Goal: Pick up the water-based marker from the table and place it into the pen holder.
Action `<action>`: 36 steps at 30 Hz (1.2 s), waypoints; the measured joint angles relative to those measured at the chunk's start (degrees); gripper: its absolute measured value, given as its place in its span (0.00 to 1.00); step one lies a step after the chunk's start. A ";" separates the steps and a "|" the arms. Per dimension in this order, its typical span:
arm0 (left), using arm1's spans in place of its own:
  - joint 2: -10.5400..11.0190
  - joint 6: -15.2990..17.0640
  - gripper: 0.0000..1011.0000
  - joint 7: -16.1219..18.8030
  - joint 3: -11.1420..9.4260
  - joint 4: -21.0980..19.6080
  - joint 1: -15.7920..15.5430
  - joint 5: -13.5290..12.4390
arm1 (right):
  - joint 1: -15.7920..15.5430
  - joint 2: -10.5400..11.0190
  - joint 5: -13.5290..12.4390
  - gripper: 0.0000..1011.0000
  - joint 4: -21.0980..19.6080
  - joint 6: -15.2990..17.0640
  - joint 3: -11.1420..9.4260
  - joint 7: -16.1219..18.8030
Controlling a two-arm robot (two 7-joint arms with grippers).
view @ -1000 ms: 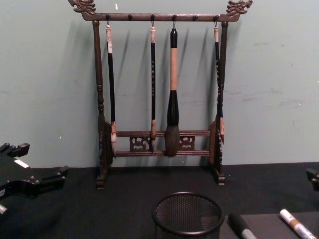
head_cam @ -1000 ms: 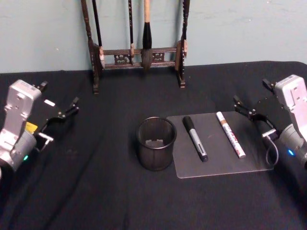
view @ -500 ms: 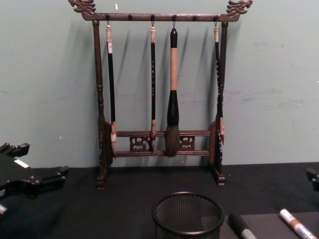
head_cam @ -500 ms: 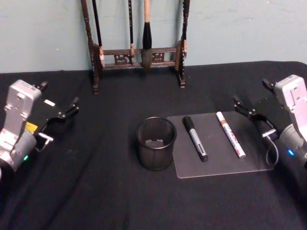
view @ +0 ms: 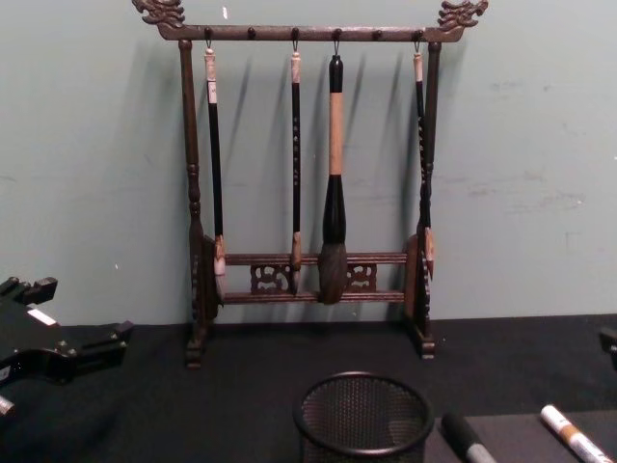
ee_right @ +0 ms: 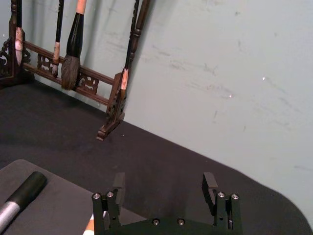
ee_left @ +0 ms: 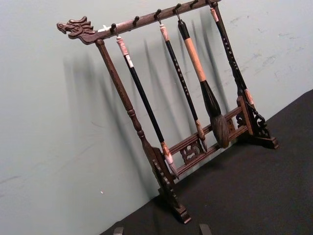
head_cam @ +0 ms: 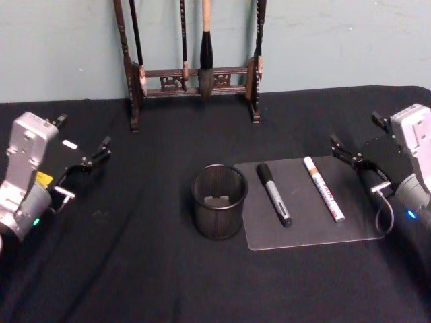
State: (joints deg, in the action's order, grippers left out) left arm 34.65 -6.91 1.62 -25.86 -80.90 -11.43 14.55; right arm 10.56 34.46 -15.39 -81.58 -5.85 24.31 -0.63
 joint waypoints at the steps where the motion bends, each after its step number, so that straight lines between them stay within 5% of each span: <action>1: 0.00 0.00 0.99 0.00 0.00 0.00 0.00 0.00 | -0.10 0.00 -0.28 0.99 -0.15 0.37 -0.20 0.31; 17: 0.00 0.00 0.99 0.00 0.00 0.01 0.00 0.00 | -0.66 0.32 -7.97 0.99 -4.56 13.46 -3.74 9.02; 36: 0.00 0.00 0.99 0.00 0.00 0.00 0.00 0.00 | 2.27 -3.83 -8.49 0.99 -2.53 22.61 -3.77 12.23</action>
State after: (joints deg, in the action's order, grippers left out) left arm 34.65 -6.91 1.62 -25.86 -80.90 -11.43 14.55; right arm 12.83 30.63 -23.89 -84.11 16.76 20.54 11.60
